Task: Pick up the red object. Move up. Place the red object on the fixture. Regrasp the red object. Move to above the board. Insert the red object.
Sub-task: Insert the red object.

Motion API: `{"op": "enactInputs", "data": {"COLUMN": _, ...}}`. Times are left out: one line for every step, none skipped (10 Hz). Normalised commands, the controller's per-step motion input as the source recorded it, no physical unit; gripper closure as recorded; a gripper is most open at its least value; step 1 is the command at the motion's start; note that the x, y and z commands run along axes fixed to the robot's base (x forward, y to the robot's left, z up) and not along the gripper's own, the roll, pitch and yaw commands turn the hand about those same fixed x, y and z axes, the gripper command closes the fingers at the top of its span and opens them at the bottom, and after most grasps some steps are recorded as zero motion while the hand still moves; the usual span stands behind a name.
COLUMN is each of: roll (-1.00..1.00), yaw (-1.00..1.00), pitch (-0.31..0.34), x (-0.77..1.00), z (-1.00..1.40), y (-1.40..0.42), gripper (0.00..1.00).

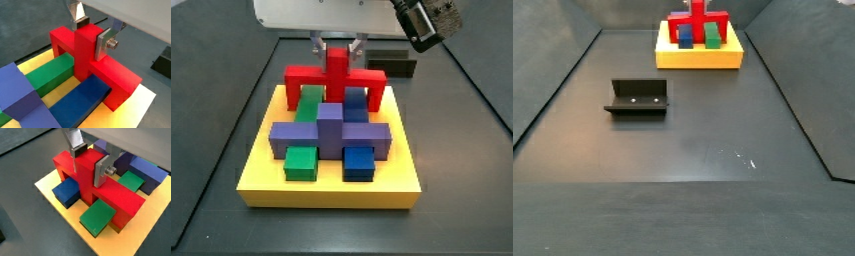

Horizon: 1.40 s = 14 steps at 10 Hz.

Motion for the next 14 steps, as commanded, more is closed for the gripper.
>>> {"op": "enactInputs", "data": {"roll": 0.00, "yaw": -0.05, "pitch": 0.000, "x": 0.10, "z": -0.04, "y": 0.08, "gripper": 1.00}}
{"op": "enactInputs", "data": {"roll": 0.00, "yaw": -0.05, "pitch": 0.000, "x": -0.07, "z": 0.00, "y": 0.17, "gripper": 1.00}}
{"op": "enactInputs", "data": {"roll": 0.00, "yaw": 0.00, "pitch": -0.059, "x": -0.17, "z": -0.14, "y": 0.00, "gripper": 1.00}}
{"op": "enactInputs", "data": {"roll": -0.01, "yaw": 0.00, "pitch": -0.069, "x": -0.10, "z": -0.24, "y": 0.00, "gripper": 1.00}}
{"op": "enactInputs", "data": {"roll": -0.11, "yaw": 0.00, "pitch": -0.167, "x": 0.00, "z": -0.48, "y": -0.05, "gripper": 1.00}}
{"op": "enactInputs", "data": {"roll": -0.14, "yaw": 0.00, "pitch": -0.226, "x": 0.00, "z": -0.65, "y": 0.00, "gripper": 1.00}}
{"op": "enactInputs", "data": {"roll": -0.17, "yaw": 0.00, "pitch": -0.220, "x": 0.00, "z": -0.62, "y": 0.00, "gripper": 1.00}}
{"op": "enactInputs", "data": {"roll": -0.22, "yaw": 0.00, "pitch": -0.114, "x": 0.25, "z": -0.47, "y": 0.00, "gripper": 1.00}}
{"op": "enactInputs", "data": {"roll": -0.19, "yaw": 0.00, "pitch": -0.037, "x": 0.34, "z": -0.34, "y": 0.00, "gripper": 1.00}}
{"op": "enactInputs", "data": {"roll": -0.32, "yaw": 0.00, "pitch": -0.169, "x": 0.02, "z": -0.32, "y": 0.02, "gripper": 1.00}}
{"op": "enactInputs", "data": {"roll": -0.21, "yaw": 0.00, "pitch": -0.169, "x": -0.01, "z": -0.33, "y": 0.06, "gripper": 1.00}}
{"op": "enactInputs", "data": {"roll": -0.08, "yaw": 0.00, "pitch": -0.180, "x": -0.11, "z": -0.31, "y": 0.03, "gripper": 1.00}}
{"op": "enactInputs", "data": {"roll": -0.02, "yaw": 0.00, "pitch": -0.011, "x": 0.00, "z": -0.10, "y": 0.00, "gripper": 1.00}}
{"op": "enactInputs", "data": {"roll": 0.00, "yaw": 0.00, "pitch": 0.000, "x": 0.00, "z": 0.00, "y": 0.00, "gripper": 1.00}}
